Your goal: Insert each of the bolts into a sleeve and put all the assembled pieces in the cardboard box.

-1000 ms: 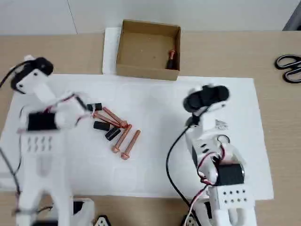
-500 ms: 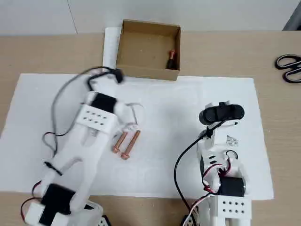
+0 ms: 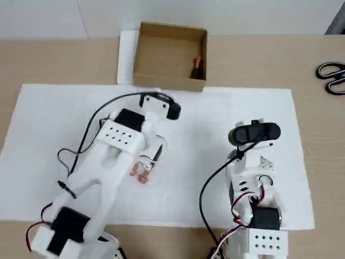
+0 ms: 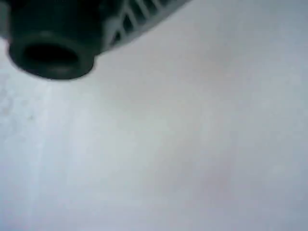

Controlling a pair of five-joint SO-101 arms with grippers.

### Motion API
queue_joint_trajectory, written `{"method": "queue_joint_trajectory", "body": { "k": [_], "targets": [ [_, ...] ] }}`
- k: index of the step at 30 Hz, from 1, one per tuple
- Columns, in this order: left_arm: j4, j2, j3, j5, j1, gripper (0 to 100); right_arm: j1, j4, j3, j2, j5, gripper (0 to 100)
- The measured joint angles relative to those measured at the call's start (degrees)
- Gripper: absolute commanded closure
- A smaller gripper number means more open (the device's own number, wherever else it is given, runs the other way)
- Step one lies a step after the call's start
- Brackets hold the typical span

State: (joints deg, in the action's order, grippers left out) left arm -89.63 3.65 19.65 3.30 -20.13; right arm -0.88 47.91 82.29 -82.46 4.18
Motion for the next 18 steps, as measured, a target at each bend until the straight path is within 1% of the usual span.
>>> {"method": "queue_joint_trajectory", "body": {
  "k": [2, 5, 10, 18],
  "targets": [
    [0.00, -3.25, 0.00, -0.26, 0.00, 92, 0.00, 0.00, 0.00, 0.00, 0.00, 99.4],
    [0.00, -8.62, -2.37, -0.26, 0.00, 89, 0.00, 0.00, 0.00, 0.00, 0.00, 99.4],
    [-0.09, -12.57, -5.80, -0.26, 0.00, 89, 0.00, 0.00, 0.00, 0.00, 0.00, 99.4],
    [2.55, -17.76, -6.15, -0.18, -0.44, 89, 0.00, 0.00, 0.00, 0.00, 0.00, 99.4]
  ]
}}
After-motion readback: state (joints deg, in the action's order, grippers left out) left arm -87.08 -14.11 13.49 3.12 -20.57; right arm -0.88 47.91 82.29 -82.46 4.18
